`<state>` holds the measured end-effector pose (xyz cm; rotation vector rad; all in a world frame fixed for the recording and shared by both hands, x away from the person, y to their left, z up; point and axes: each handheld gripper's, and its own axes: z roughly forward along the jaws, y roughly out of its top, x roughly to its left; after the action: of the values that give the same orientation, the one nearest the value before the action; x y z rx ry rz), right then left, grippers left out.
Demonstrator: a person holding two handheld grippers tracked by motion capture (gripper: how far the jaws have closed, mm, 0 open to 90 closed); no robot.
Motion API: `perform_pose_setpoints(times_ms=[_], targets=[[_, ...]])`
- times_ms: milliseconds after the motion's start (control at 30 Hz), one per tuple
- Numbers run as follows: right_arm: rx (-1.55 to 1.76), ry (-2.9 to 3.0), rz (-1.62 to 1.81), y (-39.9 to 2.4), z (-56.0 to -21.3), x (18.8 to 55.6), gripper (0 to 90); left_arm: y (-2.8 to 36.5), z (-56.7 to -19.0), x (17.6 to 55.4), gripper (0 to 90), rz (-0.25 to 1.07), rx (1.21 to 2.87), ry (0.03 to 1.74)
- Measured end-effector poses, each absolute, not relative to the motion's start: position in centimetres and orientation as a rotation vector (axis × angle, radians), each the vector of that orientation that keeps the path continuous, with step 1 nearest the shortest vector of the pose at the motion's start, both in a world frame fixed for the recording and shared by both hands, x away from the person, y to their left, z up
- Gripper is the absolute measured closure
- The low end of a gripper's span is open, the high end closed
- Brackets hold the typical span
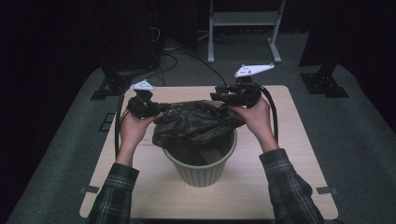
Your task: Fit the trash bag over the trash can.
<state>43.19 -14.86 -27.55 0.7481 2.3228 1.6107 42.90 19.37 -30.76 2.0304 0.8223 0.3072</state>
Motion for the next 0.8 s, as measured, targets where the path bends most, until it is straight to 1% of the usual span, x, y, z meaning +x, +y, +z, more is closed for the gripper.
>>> perform_pose_setpoints(times_ms=[133,233,267,300,333,367,400,600,800], targets=[[0.700,2.375,1.615,-14.6,-27.0,41.5,50.3,19.4,-30.7,42.6,89.9,0.306,2.028,0.820],[0.689,2.426,1.557,-13.8,-27.6,41.1,52.2,19.5,-30.8,42.3,89.9,0.306,2.031,0.818],[0.701,2.442,1.513,-13.5,-27.8,41.1,56.6,19.5,-30.8,42.2,89.9,0.305,2.027,0.819],[0.697,2.460,1.491,-13.3,-28.2,41.2,71.4,19.6,-30.8,42.1,89.9,0.303,2.027,0.819],[0.684,2.467,1.487,-13.3,-28.4,41.2,76.2,19.8,-30.8,42.0,89.9,0.304,2.027,0.819],[0.677,2.472,1.473,-13.3,-28.5,41.1,83.9,19.9,-30.8,41.8,89.9,0.302,2.024,0.822],[0.668,2.470,1.459,-13.3,-28.6,40.8,88.6,20.1,-30.8,41.7,89.9,0.301,2.025,0.824],[0.627,2.433,1.477,-14.6,-28.2,38.6,89.6,22.2,-30.7,40.4,89.9,0.298,1.999,0.857],[0.612,2.387,1.485,-16.8,-27.7,35.3,89.6,24.1,-30.8,38.8,90.0,0.294,1.979,0.877]])
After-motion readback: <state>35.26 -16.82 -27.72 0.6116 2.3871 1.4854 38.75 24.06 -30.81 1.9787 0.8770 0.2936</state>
